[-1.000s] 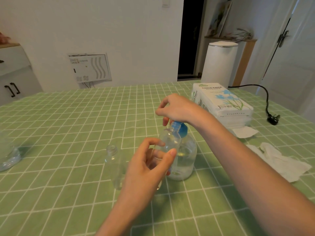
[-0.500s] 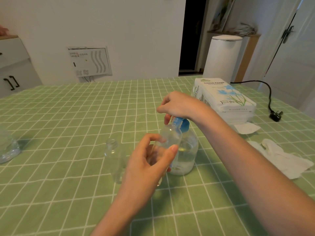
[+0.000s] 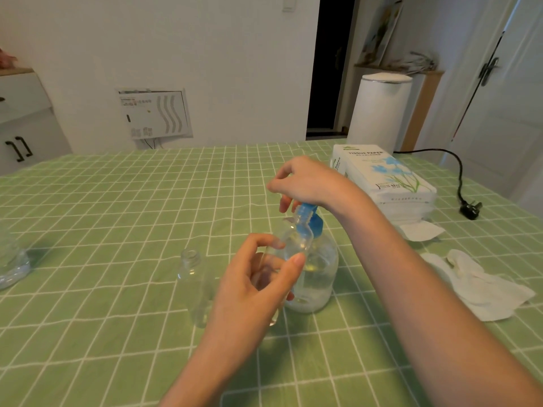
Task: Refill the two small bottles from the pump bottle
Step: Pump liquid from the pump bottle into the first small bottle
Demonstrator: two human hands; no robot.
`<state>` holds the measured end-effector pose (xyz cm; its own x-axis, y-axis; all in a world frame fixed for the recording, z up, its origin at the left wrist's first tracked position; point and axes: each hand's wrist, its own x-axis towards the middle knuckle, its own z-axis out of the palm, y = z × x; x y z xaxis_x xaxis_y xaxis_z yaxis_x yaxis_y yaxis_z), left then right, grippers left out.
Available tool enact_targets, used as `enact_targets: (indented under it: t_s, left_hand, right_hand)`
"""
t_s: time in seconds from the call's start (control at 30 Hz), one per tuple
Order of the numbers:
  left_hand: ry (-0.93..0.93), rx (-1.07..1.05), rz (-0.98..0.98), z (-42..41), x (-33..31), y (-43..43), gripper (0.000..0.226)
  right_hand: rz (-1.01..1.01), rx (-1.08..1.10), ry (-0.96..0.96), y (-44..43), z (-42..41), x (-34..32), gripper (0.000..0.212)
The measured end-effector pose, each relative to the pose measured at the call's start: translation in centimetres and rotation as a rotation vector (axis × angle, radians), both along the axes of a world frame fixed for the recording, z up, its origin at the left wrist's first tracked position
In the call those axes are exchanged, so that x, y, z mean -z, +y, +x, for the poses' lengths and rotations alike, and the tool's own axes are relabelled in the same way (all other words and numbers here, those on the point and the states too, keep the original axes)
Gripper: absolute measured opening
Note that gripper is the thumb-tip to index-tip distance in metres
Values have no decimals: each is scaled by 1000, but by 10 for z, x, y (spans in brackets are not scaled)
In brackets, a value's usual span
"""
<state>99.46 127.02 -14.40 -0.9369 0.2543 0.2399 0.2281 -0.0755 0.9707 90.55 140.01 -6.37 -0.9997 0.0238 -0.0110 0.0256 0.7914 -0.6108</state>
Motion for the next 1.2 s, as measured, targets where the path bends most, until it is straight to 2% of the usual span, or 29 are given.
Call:
enact_targets:
  t_s: [0.37, 0.6, 0.73, 1.2]
  left_hand:
    - [-4, -9, -17, -1, 11, -1, 35]
    - [-8, 4, -14, -1, 8, -2, 38]
    - [-4, 5, 4, 0, 3, 0, 40]
    - [-41, 17, 22, 3, 6, -1, 40]
  right_hand:
    - [-2, 21, -76, 0, -1, 11, 40]
    - [-97, 41, -25, 0, 1, 10, 38]
    - [-30, 42, 20, 1, 1, 0, 34]
    - [-18, 10, -104, 0, -2, 11, 39]
